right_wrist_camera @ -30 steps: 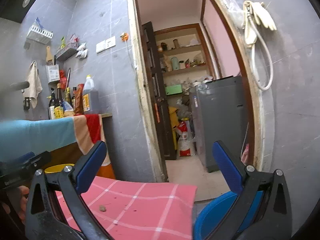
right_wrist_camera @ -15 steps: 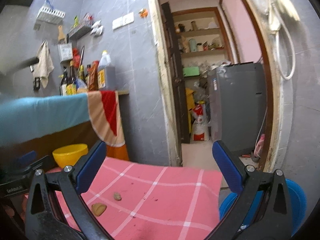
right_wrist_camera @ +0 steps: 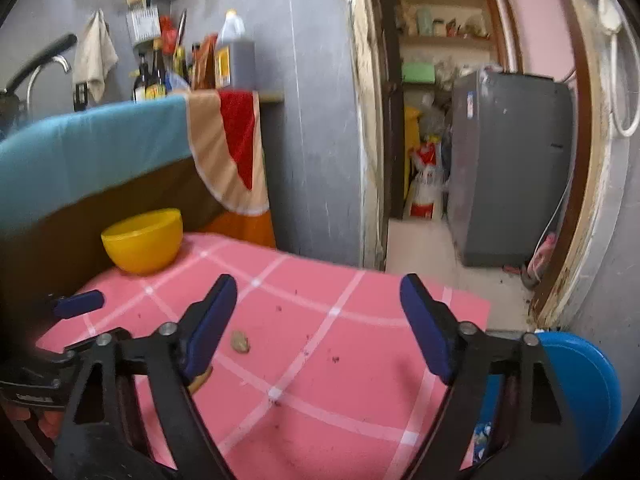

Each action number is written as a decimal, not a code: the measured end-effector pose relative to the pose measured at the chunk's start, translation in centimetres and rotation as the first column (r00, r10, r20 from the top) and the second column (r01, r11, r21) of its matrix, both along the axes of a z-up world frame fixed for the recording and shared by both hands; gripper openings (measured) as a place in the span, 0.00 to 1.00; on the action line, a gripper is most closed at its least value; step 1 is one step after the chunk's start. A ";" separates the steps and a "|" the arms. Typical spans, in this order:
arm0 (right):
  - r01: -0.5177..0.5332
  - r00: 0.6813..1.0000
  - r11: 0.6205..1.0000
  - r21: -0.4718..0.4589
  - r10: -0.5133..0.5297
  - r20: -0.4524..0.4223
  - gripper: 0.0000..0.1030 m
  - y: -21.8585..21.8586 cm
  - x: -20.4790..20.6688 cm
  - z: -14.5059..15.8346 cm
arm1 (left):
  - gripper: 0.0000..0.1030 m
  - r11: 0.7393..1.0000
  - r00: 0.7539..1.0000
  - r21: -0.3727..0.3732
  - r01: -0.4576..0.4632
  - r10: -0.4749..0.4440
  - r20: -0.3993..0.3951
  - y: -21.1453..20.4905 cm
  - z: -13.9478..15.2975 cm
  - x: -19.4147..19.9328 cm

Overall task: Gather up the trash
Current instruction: 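Grasp the round brown nut shell with the left gripper while the right gripper grasps the small shell piece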

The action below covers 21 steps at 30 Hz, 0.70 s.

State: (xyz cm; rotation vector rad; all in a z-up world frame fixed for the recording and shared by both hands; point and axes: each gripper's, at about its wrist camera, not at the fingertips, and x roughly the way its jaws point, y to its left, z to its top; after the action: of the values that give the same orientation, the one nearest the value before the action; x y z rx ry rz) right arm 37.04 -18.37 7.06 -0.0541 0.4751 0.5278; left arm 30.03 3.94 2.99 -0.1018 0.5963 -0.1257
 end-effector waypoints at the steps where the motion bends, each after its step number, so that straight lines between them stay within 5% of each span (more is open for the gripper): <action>1: -0.013 1.000 1.000 -0.009 0.013 -0.024 1.00 0.2 0.4 -0.3 | 0.69 1.000 0.999 -0.006 0.019 -0.019 -0.028 -0.2 -0.3 0.4; 12: -0.092 0.974 0.994 -0.055 0.078 -0.214 0.83 1.3 3.1 -2.2 | 0.38 0.988 0.963 0.024 0.156 -0.146 -0.227 -3.0 -2.7 2.7; 16: -0.104 0.962 0.993 -0.062 0.084 -0.258 0.77 1.6 3.7 -2.7 | 0.23 0.987 0.961 0.043 0.154 -0.140 -0.239 -3.5 -2.8 2.9; 21: -0.130 0.946 0.988 -0.081 0.099 -0.310 0.73 2.2 4.3 -3.4 | 0.21 0.992 0.964 0.034 0.122 -0.110 -0.242 -3.0 -2.9 2.9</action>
State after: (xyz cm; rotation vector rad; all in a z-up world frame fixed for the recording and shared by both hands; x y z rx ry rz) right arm 41.36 -16.21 3.66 -0.0982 0.8050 0.6303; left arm 32.92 0.91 0.10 -0.0347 0.8468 -0.2149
